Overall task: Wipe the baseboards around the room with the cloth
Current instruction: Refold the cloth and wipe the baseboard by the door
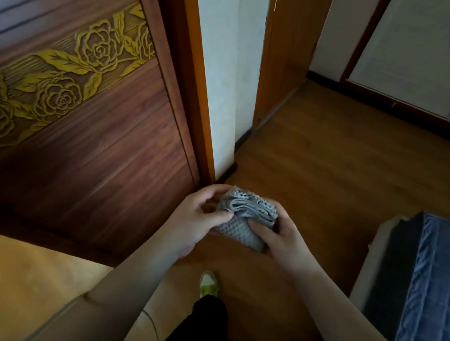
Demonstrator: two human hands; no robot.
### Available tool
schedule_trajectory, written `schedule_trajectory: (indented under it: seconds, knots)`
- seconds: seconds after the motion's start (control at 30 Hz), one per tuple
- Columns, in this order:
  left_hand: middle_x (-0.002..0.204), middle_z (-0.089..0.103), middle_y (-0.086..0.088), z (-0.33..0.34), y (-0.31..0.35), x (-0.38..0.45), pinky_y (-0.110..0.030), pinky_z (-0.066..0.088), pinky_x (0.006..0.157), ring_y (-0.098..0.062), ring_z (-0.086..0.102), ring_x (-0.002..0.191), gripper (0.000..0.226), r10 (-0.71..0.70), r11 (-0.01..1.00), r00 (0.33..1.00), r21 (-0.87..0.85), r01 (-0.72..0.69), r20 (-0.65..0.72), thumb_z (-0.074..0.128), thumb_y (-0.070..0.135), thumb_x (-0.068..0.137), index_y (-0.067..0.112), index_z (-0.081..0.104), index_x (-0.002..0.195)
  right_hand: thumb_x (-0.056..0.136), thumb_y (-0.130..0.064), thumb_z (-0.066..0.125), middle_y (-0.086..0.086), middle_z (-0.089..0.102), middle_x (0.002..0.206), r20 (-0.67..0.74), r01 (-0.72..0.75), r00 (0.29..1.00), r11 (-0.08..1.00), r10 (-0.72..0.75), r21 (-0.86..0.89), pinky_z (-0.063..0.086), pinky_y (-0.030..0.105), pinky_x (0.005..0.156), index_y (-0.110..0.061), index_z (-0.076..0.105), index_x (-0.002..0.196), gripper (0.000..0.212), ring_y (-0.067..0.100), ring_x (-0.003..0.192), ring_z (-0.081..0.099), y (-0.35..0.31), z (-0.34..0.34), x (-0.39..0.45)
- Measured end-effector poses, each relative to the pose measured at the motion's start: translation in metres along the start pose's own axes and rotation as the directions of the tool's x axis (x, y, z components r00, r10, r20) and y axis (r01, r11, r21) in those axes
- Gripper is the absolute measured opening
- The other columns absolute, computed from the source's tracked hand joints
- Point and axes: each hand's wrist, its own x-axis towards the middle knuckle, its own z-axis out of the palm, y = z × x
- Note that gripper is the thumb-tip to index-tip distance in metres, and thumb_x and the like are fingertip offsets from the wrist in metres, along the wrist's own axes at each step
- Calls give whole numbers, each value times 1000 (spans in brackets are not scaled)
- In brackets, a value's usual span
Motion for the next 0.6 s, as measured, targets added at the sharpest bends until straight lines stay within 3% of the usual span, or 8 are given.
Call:
schedule_trajectory:
  seconds: [0.2,0.33,0.47,0.53,0.6]
  knots:
    - [103,69,2,-26,18,62,-35,58,71,-20,68,97,46,11,992,999,-125,-7,30,60,-9,86,35,74,87,81,-33,73,2,67,113,-15,12,1000,1000,-12,-7,56,33,62,-33,62,113,34,24,101,69,-27,6,64]
    - [104,67,4,-51,30,103,-32,58,69,-21,66,99,48,72,984,995,-166,-59,75,57,-13,84,31,74,81,87,-17,69,12,65,116,35,48,998,998,-47,-37,56,40,77,-28,64,106,23,33,109,63,-49,8,108]
    - [108,64,16,-75,40,139,-32,58,79,-20,60,113,47,286,946,951,123,-301,120,63,-7,85,39,71,84,89,-21,71,18,57,125,181,-9,984,999,1,42,47,52,101,-19,58,117,31,38,120,55,-62,3,136]
    - [112,60,19,-84,48,155,-28,57,84,-14,58,115,40,433,818,876,314,-481,213,68,0,84,41,68,87,92,-36,64,19,57,120,183,-30,983,984,-2,174,50,46,96,-12,59,112,32,33,113,57,-70,7,144]
    - [115,57,20,-86,55,169,-22,54,85,-12,58,114,37,508,704,808,395,-590,300,68,4,83,40,67,87,89,-45,59,16,64,104,90,-57,995,962,34,266,55,35,81,-12,65,96,34,25,96,65,-78,15,155]
